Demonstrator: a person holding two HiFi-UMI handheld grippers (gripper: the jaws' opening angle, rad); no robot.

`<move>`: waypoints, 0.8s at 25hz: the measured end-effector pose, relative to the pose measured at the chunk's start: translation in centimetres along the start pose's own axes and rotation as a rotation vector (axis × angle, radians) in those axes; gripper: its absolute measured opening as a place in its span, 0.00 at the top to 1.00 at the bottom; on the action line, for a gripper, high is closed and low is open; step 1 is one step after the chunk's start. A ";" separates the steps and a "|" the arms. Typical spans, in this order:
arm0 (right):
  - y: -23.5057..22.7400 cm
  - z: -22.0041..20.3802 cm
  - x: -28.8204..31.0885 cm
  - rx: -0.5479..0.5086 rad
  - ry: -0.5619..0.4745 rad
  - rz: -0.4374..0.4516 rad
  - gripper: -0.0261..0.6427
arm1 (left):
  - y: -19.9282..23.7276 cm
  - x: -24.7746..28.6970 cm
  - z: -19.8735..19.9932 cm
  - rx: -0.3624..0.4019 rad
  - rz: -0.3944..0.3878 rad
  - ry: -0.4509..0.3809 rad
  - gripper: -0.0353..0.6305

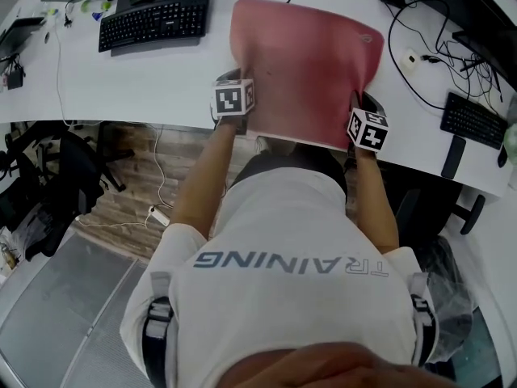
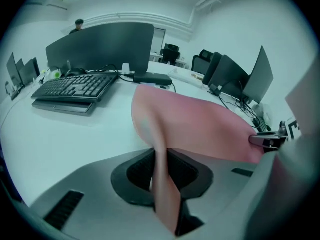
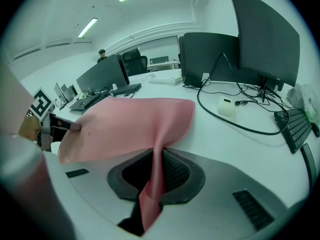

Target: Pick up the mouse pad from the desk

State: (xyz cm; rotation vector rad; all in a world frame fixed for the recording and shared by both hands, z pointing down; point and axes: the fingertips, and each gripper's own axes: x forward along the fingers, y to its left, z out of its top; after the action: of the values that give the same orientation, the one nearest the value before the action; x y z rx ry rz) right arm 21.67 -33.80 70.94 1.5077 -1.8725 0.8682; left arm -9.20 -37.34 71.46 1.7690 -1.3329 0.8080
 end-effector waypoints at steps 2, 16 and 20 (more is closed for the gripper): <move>0.4 0.7 -0.7 0.002 -0.029 0.006 0.87 | -0.6 -0.7 0.6 0.012 -0.026 -0.036 0.81; 3.8 6.5 -9.2 -0.003 -0.229 -0.029 0.87 | -3.6 -10.2 4.7 0.095 -0.159 -0.277 0.81; 5.1 9.2 -12.7 -0.021 -0.325 -0.048 0.87 | -3.8 -14.2 6.8 0.115 -0.186 -0.379 0.81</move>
State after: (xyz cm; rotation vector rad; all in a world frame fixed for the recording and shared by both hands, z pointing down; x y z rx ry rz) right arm 18.76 -32.50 54.76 1.7569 -2.0525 0.6065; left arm -8.88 -35.72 55.40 2.1797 -1.3510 0.4686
